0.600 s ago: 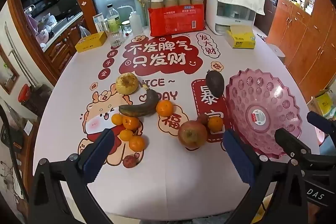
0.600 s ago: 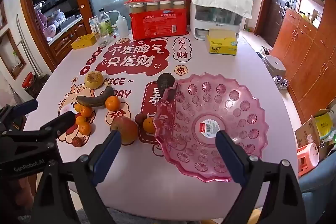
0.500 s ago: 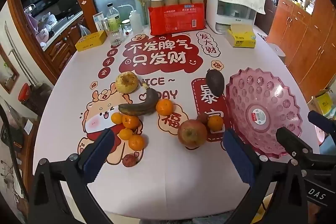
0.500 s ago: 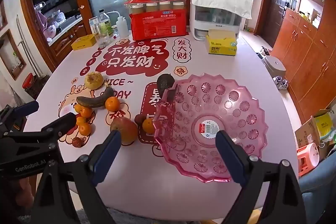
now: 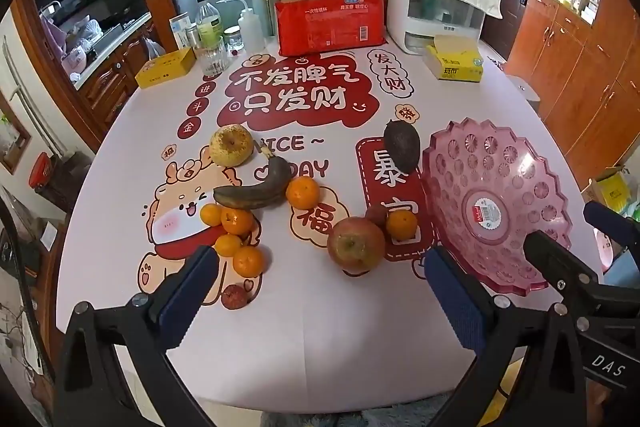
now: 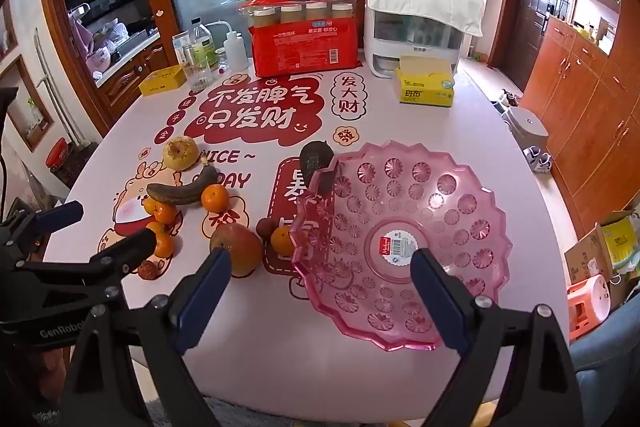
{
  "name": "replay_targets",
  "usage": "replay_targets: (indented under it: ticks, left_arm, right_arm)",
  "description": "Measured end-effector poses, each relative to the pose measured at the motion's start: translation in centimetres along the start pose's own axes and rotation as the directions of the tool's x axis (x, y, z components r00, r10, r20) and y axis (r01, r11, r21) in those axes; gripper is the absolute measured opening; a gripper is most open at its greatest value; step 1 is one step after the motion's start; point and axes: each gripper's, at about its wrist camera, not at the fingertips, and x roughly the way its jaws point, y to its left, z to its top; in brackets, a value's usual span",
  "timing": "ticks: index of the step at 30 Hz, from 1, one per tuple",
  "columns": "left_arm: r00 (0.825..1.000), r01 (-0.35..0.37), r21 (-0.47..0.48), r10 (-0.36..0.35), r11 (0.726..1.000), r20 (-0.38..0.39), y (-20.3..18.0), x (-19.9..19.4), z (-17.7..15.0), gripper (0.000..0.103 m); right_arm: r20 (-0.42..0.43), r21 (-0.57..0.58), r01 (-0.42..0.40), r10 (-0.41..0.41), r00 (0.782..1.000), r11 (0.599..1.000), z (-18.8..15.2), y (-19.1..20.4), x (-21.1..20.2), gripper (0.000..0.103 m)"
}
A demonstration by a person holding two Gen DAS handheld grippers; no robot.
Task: Organize fruits
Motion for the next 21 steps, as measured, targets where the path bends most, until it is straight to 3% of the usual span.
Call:
replay_targets:
  ticks: [21]
  left_arm:
    - [1.0, 0.005, -0.006, -0.005, 1.0, 0.0, -0.13, -0.15, -0.41, 0.102]
  right_arm:
    - [0.014, -0.021, -0.033, 0.033, 0.999, 0.999, -0.1, -0.12, -0.44, 0.092]
